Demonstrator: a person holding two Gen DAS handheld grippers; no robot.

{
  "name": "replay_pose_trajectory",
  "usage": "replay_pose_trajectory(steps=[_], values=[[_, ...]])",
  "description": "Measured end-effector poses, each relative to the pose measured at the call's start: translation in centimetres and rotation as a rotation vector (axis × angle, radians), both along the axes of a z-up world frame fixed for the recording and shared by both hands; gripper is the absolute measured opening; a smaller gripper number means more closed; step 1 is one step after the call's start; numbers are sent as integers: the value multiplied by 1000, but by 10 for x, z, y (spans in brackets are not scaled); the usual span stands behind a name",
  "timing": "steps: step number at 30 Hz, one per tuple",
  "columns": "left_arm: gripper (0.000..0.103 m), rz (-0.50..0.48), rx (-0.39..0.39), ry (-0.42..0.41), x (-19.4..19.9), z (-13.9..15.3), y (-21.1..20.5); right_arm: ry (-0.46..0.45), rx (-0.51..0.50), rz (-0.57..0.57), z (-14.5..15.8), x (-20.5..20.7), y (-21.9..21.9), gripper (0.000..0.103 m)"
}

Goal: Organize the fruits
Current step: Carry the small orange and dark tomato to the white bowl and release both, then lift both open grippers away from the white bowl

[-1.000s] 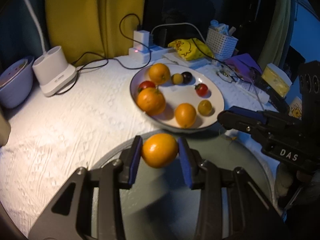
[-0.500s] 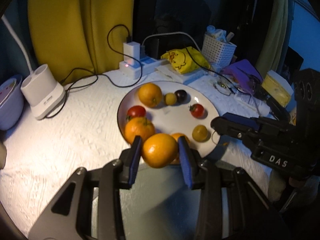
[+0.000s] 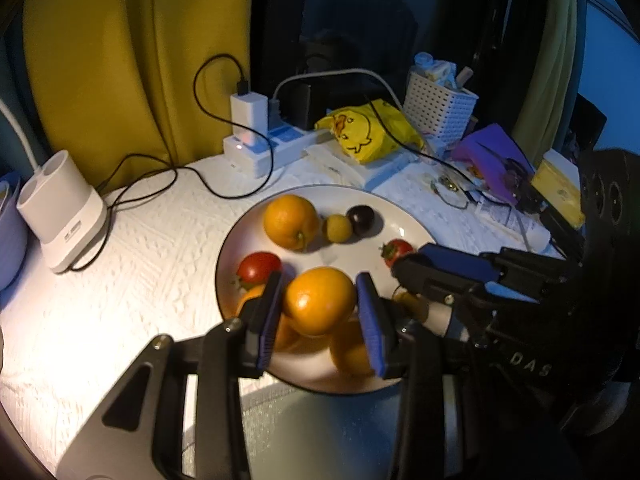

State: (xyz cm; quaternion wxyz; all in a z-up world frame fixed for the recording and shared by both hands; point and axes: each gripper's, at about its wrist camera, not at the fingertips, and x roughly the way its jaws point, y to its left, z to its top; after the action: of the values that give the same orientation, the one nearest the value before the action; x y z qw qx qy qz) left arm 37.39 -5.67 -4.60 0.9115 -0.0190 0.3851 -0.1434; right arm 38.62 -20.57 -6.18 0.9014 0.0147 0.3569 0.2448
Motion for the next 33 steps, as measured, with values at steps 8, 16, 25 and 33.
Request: replay_pose_trajectory(steps=[8, 16, 25, 33], values=[[38, -11, -6, 5, 13, -3, -4, 9, -6, 7, -7, 8, 4, 29], [39, -3, -6, 16, 13, -2, -5, 9, -10, 1, -8, 9, 5, 29], [39, 11, -7, 0, 1, 8, -1, -5, -21, -8, -4, 2, 4, 29], [39, 10, -14, -23, -20, 21, 2, -24, -21, -10, 6, -14, 5, 29]])
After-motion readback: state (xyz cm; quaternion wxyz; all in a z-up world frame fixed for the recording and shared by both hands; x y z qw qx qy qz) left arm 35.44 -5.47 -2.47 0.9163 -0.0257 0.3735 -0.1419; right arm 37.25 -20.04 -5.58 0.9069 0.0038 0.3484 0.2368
